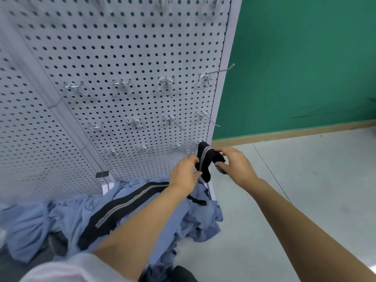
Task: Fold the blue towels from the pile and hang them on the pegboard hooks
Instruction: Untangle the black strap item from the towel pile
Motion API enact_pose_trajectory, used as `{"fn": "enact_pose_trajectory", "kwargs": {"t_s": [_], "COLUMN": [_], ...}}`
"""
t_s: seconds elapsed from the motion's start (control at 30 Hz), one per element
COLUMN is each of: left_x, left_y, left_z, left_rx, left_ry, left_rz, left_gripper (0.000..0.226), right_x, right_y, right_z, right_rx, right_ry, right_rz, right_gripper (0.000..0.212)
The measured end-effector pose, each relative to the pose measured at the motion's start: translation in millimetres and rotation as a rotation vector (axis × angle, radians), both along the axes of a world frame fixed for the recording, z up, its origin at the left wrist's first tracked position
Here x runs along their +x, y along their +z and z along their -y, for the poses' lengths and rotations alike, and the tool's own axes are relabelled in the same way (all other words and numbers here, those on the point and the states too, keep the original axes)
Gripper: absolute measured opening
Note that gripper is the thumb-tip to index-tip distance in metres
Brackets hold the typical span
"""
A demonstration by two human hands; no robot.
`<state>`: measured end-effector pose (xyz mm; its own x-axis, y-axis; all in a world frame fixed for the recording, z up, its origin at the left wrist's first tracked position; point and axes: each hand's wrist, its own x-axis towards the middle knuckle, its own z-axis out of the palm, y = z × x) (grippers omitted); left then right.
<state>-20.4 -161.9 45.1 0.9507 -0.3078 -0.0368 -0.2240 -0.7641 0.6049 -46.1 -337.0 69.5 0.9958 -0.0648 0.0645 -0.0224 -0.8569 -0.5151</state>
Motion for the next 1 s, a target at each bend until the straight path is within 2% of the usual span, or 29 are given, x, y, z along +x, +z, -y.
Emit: {"fn": "enact_pose_trajectory", "kwargs": {"t_s": [0.17,0.33,0.53,0.67,0.9,1.0], "left_x": [-8,-15,-23,-13,23,30], "left_y": [34,46,9,-22,-73,-87], "left_z": [-56,-136,-210,-222,-206,-202], "left_rx": [0.008,0.042,0.056,0.051,0.054,0.103], "left_ry": [0.051,0.138,0.230,0.281,0.265,0.209], "left_rz": [-0.047,-0.049,-0.176,-0.229,-0.330,-0.393], "left_gripper": [0.014,0.008,0.008,0.022,0.007,0.031], "right_x": [-31,-41,-33,-16,23,29], "right_y": [28,19,-15,-45,-89,-99], "right_z": [-51,-118,-177,-194,-203,-202], "right_rx": [-0.047,-0.020,-0.038,-0.079,-0.240,-0.333], "right_ry": [0.097,0.209,0.260,0.318,0.385,0.407], "right_rz": [0.083,-0.025,-0.133,-0.226,-0.281,-0.268], "right_gripper": [0.038,0.033,0.025,0.030,0.047,0.045]}}
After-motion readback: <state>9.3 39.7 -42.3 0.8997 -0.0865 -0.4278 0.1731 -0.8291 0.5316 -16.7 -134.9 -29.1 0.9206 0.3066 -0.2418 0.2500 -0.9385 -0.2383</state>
